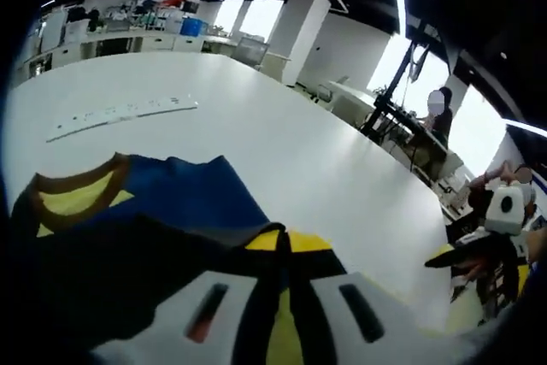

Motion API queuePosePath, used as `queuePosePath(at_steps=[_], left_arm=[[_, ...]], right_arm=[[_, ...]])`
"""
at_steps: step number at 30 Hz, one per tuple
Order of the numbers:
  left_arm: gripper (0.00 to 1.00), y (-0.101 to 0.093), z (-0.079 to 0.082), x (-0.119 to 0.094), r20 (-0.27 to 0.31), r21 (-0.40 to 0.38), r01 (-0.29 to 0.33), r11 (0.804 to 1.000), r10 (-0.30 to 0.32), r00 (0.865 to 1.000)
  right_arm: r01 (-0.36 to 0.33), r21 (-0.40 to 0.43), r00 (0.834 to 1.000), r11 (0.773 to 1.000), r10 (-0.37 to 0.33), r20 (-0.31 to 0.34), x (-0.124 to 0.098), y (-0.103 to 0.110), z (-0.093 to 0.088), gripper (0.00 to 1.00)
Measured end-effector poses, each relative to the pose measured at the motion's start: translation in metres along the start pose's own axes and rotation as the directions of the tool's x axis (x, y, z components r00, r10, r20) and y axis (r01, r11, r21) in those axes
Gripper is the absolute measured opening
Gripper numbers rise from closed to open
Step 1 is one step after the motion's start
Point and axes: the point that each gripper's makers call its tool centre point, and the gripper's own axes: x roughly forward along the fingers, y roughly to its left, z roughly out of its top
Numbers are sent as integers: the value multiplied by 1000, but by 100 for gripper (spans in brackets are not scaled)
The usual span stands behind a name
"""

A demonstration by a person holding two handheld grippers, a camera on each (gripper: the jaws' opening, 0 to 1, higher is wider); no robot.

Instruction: Fold the garment on the visible template until the final outline fits inside the template.

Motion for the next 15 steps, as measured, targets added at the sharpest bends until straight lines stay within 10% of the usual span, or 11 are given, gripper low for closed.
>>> queuePosePath(at_steps=[5, 15], left_arm=[[7, -10, 10, -4, 39, -7, 34, 999, -33, 999], [76, -47, 19, -18, 71, 68, 127, 990, -131, 989]], right_arm=[[-7, -1, 1000, 1000, 7, -1, 4, 5, 0, 96], [-20, -9, 1000, 1000, 20, 4, 8, 11, 3, 95]])
